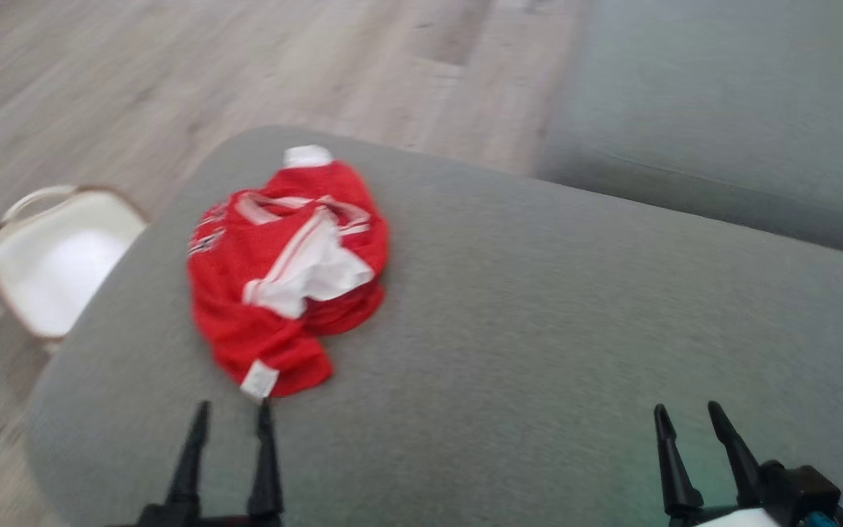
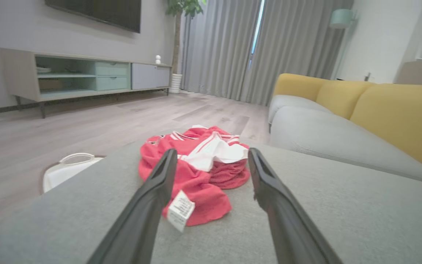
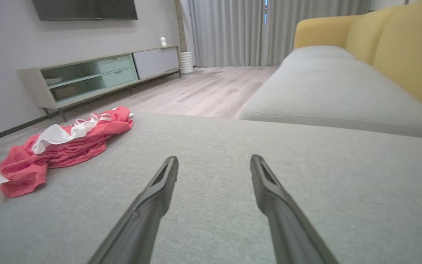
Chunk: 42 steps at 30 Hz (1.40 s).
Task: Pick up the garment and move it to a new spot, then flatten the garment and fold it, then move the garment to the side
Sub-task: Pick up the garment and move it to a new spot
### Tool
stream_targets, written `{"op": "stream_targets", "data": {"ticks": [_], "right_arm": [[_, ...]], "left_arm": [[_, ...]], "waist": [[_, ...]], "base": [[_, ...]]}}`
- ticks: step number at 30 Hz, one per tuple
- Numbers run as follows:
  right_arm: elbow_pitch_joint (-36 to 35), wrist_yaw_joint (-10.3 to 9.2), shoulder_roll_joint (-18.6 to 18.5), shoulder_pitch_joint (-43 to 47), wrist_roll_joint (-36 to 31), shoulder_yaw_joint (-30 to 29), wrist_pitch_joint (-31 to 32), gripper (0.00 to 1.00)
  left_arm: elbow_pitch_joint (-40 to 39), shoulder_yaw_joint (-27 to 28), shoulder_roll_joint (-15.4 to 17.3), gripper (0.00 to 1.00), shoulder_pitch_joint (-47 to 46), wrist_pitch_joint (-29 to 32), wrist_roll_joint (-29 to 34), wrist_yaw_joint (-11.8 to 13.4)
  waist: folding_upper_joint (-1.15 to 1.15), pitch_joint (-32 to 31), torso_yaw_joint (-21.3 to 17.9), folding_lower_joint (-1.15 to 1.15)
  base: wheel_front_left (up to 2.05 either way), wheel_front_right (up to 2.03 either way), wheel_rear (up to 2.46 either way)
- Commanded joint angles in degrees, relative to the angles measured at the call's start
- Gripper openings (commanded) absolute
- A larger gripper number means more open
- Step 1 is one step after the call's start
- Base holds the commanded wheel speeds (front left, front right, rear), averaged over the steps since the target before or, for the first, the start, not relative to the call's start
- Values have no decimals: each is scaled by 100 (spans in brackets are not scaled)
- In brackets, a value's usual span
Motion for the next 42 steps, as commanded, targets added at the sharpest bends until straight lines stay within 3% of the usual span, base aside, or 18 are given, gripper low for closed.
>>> {"op": "stream_targets", "data": {"ticks": [1, 10, 16, 22, 27, 35, 42], "right_arm": [[-155, -5, -50, -300, 44, 142, -63, 100], [-64, -5, -283, -560, 75, 272, -63, 100], [-151, -5, -500, -432, 32, 140, -63, 100], [-459, -5, -888, -585, -11, 95, -63, 100], [-638, -5, -1337, -838, 13, 81, -63, 100], [-1010, -5, -2016, -1067, 99, 1, -63, 100], [-1386, -5, -2567, -1323, 235, -100, 15, 100]], "left_arm": [[-251, 269, -28, 100, -252, -38, 14, 59], [-615, 509, -28, 100, -212, -38, -62, 333], [-743, 760, 62, 100, -743, -38, 196, 197], [-823, 1101, 556, 100, -1829, -9, 259, -30], [-554, 892, 860, 100, -3161, 700, 405, -274], [719, 504, 518, 100, -5278, 1507, 102, -665], [2920, 420, 283, 100, -6624, 2085, -232, -811]], "waist": [[0, 152, 390, 0], [0, 461, 641, 0], [0, 720, 718, 0], [0, 1407, 472, 0], [0, 2061, 262, 0], [0, 2841, 187, 0], [0, 3349, 64, 0]], "base": [[0, 0, 0], [0, 0, 0], [0, 0, 0], [0, 0, 0], [0, 0, 0], [0, 0, 0], [0, 0, 0]]}}
